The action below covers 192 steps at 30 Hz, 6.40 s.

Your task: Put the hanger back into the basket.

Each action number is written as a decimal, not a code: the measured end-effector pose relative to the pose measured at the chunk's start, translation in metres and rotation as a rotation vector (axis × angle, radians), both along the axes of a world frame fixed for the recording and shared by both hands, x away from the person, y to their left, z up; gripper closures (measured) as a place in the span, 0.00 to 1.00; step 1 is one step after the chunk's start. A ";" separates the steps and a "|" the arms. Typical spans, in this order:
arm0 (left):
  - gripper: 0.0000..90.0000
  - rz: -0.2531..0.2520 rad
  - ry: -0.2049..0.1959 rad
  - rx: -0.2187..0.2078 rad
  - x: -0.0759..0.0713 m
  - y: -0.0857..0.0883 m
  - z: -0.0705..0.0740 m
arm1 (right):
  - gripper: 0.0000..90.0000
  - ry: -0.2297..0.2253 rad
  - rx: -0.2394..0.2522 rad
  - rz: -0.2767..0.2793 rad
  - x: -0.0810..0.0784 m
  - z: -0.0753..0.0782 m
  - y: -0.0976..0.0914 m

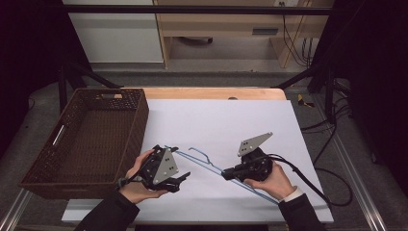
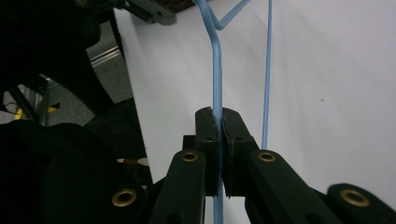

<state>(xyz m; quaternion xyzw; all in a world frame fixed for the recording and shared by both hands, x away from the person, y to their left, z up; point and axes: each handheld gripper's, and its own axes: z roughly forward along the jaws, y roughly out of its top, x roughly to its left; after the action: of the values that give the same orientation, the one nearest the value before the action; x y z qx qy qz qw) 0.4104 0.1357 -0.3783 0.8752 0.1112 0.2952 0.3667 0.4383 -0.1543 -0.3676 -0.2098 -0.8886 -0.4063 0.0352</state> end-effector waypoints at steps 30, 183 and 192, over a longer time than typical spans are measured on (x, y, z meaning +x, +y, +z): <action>0.92 -0.085 -0.222 0.238 -0.009 -0.037 -0.022 | 0.97 0.084 0.028 0.038 0.000 -0.012 0.006; 0.66 0.888 0.219 -0.084 0.053 0.227 0.039 | 0.06 -0.346 0.101 -0.702 -0.018 -0.045 -0.116; 0.37 0.638 0.123 -0.376 0.019 0.196 0.053 | 0.06 -0.359 0.125 -0.701 -0.019 -0.043 -0.119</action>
<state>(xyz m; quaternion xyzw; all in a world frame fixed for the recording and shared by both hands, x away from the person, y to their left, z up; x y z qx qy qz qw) 0.4289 0.3321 -0.3249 0.7301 0.4525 0.3159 0.4030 0.4188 -0.2729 -0.4102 -0.4236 -0.7286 -0.4773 -0.2488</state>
